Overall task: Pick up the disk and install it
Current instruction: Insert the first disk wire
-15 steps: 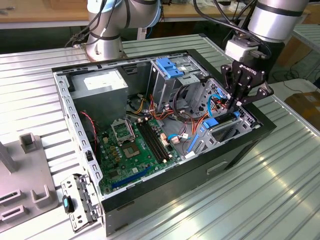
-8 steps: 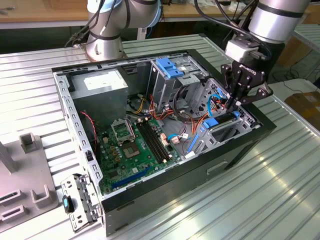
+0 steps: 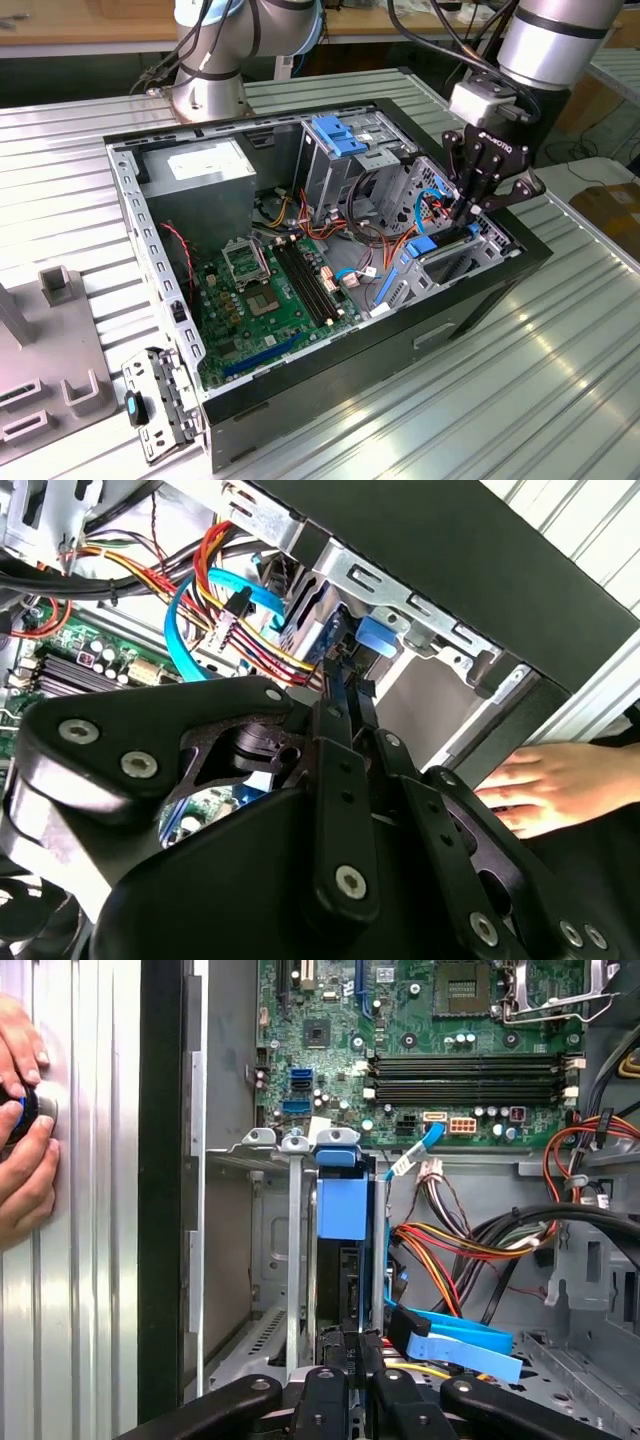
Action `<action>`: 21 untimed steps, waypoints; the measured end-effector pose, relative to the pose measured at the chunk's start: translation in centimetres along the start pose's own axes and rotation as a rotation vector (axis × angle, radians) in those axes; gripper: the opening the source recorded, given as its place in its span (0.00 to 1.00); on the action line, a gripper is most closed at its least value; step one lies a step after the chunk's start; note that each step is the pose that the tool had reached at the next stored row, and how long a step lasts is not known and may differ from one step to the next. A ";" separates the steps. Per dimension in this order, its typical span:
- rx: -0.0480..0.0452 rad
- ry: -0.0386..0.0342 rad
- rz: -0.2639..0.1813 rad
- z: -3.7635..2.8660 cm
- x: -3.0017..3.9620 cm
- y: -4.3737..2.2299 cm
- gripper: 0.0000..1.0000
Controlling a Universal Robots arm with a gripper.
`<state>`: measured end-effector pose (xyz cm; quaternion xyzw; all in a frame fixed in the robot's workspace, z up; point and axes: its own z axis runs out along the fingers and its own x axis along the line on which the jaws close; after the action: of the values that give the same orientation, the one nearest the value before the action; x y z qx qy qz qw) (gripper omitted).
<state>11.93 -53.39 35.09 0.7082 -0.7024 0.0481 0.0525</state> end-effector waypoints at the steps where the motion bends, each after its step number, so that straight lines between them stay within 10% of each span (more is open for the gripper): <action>1: -0.0002 0.0000 0.002 0.00 0.00 0.00 0.16; 21: -0.0002 -0.0072 0.002 0.51 -0.07 -0.01 0.16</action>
<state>11.93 -53.39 34.58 0.7078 -0.7031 0.0455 0.0500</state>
